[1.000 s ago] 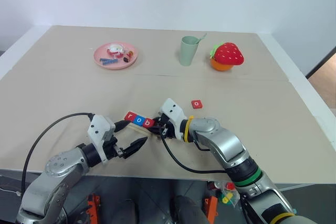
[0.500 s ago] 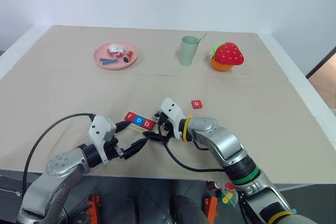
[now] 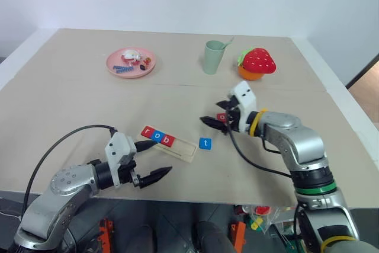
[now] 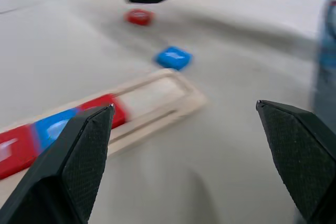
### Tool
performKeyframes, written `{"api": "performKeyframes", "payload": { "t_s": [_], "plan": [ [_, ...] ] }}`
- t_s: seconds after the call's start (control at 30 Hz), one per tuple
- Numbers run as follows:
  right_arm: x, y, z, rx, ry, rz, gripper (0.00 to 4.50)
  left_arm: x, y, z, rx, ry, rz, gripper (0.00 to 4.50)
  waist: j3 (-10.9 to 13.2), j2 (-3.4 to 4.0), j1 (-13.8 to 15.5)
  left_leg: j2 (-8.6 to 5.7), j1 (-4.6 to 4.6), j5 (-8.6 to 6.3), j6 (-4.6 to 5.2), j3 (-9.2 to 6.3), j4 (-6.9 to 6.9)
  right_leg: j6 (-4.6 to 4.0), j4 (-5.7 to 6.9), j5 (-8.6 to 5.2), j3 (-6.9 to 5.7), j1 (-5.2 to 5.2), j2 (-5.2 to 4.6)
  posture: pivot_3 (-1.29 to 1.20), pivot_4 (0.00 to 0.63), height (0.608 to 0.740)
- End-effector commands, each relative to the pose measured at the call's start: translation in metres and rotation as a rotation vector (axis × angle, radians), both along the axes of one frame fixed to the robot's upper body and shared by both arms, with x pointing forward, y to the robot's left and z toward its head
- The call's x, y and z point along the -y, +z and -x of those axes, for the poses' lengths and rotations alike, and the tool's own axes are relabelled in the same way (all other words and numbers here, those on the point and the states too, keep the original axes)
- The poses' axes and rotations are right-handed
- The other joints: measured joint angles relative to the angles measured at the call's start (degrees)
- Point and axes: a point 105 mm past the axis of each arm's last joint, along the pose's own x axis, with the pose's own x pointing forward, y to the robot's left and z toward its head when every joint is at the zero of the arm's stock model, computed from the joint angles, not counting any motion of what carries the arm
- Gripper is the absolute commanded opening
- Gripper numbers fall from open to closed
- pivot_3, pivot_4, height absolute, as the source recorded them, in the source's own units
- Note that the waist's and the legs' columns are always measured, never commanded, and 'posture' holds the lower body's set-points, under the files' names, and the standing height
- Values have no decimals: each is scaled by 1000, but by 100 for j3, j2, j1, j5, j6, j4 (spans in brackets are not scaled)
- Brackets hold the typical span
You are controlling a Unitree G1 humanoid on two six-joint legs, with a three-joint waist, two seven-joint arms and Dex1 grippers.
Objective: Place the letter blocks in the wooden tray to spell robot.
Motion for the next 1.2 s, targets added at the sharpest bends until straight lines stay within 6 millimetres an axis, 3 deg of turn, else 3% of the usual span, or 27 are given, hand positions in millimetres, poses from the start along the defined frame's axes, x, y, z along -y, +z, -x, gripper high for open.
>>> {"api": "performKeyframes", "payload": {
  "t_s": [0.03,0.1,0.4,0.73,1.0,1.03,1.2],
  "plan": [
    [15,7,-14,61,-83,3,4465,5,8,3,49,-53,-8,4500,1,2,-17,5,3,0,0,3,-4,-1,1,1,5,-2,6,0,150,740],
    [20,4,-22,63,-167,-3,4465,6,9,3,59,-49,-4,4500,1,2,-31,9,4,0,0,2,-5,-3,5,-1,5,-4,11,0,150,740],
    [2,-2,-21,77,-305,-112,4465,8,12,1,80,-22,2,4500,2,4,-8,6,1,0,0,0,-5,-6,7,2,7,-4,2,0,150,740],
    [16,-18,-25,76,-461,-103,4465,11,12,4,82,-20,2,4500,1,5,-3,3,0,0,0,0,-5,-5,7,2,7,-4,2,0,150,740],
    [-5,-24,-13,75,-499,-115,4465,11,2,8,67,-15,0,4500,1,6,-9,8,2,0,0,-1,-6,-9,8,2,6,-5,6,0,150,740],
    [-6,-26,-12,69,-507,-115,3947,11,1,9,66,-16,-1,4500,1,6,-9,8,2,0,0,1,-6,-8,8,2,9,-6,6,0,150,740],
    [-2,-31,-7,72,-558,-88,2294,9,-3,9,61,-10,-5,4500,1,6,-6,6,2,1,-1,2,-6,-6,7,2,9,-5,3,0,150,740]
  ]
}}
